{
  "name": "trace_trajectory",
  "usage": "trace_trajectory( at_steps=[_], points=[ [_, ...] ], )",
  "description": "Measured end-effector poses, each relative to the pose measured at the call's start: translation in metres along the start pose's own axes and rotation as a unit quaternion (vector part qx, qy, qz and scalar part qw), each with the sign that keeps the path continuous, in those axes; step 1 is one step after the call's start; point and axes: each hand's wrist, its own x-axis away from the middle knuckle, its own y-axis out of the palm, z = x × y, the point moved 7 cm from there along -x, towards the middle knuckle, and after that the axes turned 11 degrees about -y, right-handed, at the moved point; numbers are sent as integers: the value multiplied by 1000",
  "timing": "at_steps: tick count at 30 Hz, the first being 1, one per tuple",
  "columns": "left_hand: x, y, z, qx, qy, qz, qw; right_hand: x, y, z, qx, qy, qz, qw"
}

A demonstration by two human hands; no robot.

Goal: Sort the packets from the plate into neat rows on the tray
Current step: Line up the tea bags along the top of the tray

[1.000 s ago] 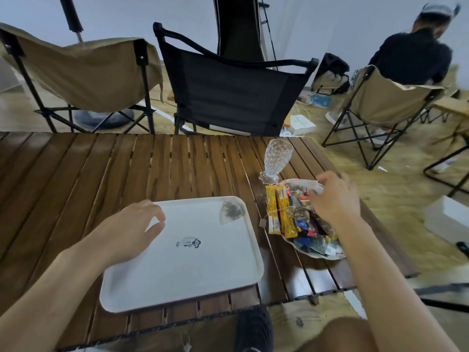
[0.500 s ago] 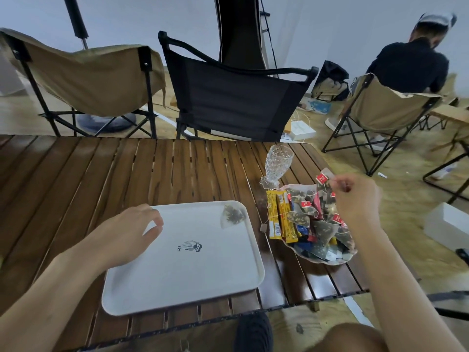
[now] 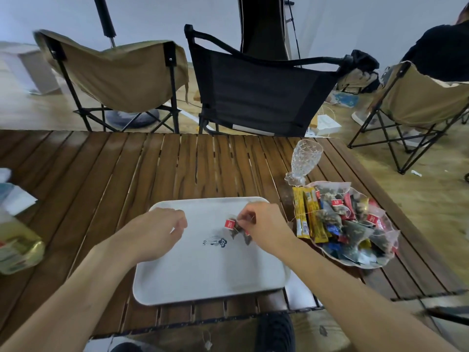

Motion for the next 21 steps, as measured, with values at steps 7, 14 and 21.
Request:
trace_trajectory(
  at_steps=[7, 14, 21],
  points=[
    [-3, 7, 16, -32, 4, -16, 999, -8, 4, 10, 0, -10, 20, 1000],
    [-9, 23, 43, -57, 6, -38, 998, -8, 8, 29, 80, 17, -94, 992],
    [-35, 34, 71, 11, -2, -17, 1000, 5, -16, 39, 91, 50, -137, 985]
  ],
)
